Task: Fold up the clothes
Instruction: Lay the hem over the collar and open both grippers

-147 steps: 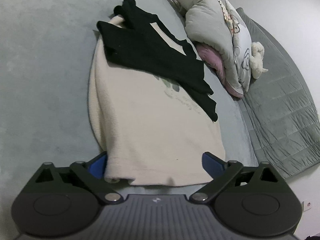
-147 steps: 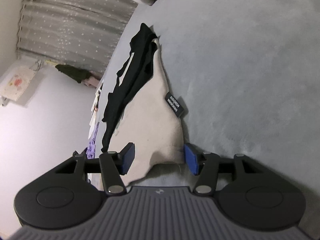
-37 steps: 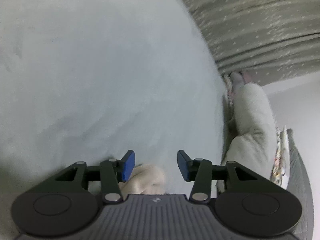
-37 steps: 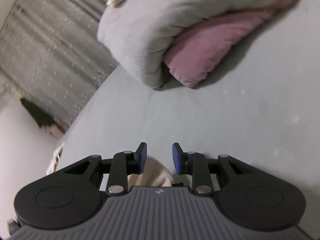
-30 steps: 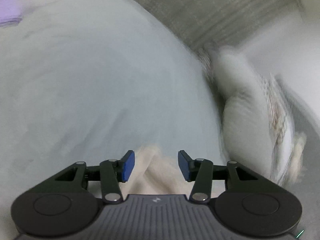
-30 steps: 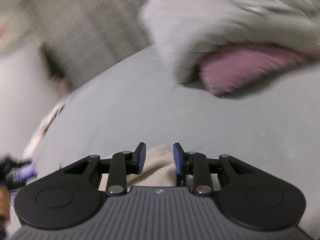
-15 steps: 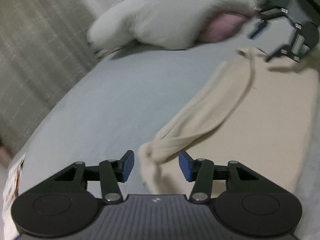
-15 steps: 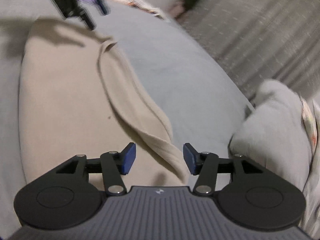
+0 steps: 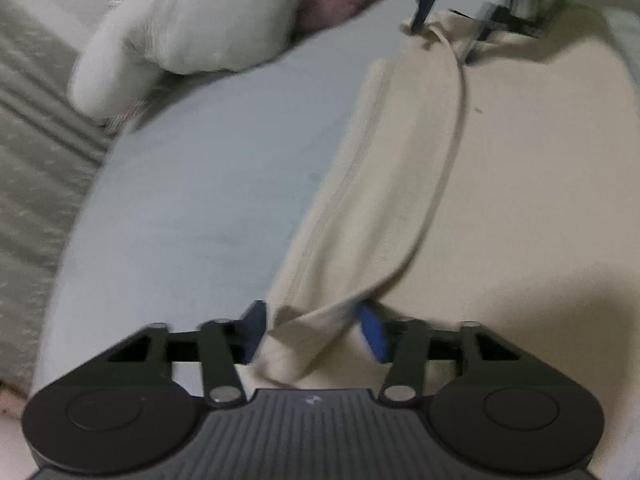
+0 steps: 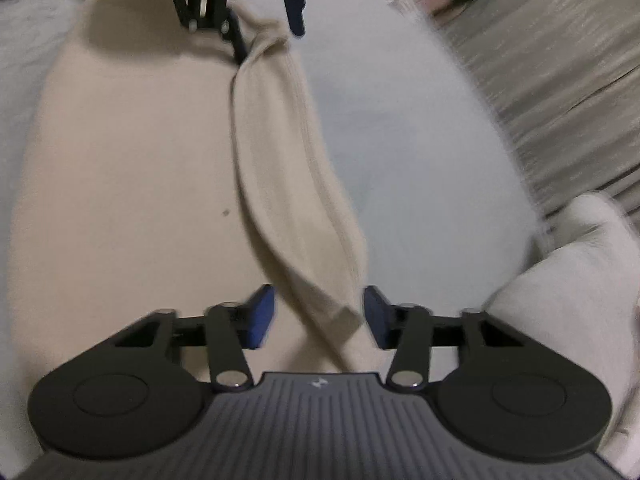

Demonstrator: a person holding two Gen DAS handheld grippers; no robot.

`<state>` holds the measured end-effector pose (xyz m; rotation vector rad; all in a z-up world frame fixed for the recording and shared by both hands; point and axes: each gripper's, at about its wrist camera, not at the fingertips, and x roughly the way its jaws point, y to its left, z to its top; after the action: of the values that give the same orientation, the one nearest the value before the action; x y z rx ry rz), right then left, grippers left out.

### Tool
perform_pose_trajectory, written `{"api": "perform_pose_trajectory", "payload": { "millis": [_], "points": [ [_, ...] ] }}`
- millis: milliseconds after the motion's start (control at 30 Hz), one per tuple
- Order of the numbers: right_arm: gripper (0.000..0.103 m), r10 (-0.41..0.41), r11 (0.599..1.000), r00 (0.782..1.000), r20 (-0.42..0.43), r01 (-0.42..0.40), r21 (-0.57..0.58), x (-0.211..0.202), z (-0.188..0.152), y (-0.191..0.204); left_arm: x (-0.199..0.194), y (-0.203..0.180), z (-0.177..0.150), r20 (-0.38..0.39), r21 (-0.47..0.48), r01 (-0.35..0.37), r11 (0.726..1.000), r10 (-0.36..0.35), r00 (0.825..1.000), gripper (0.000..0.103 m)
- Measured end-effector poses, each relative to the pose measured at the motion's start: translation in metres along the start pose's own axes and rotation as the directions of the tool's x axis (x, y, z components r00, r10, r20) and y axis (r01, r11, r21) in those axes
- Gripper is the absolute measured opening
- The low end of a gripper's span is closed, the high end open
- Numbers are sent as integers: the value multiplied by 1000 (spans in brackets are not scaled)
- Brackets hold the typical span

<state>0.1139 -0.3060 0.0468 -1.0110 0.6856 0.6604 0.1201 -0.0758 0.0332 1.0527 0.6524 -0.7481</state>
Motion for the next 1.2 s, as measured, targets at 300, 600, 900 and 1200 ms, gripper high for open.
{"api": "perform_pose_trajectory", "payload": {
  "millis": [300,600,900,1200],
  "points": [
    [9,-105,967,994,-26,108,232,11,0,-36,10,32,-7,24,-258,-61,964,70,997,15],
    [55,-354,847,926,-133,378,375,4,-13,-28,8,56,-37,-238,-488,-313,815,221,946,46],
    [62,-326,537,942,84,111,836,-87,-22,3,-83,7,-25,29,-788,-115,604,223,974,65],
    [80,-213,410,977,25,67,909,-27,-55,57,-33,-37,-46,-58,-907,-123,402,171,984,42]
  ]
}}
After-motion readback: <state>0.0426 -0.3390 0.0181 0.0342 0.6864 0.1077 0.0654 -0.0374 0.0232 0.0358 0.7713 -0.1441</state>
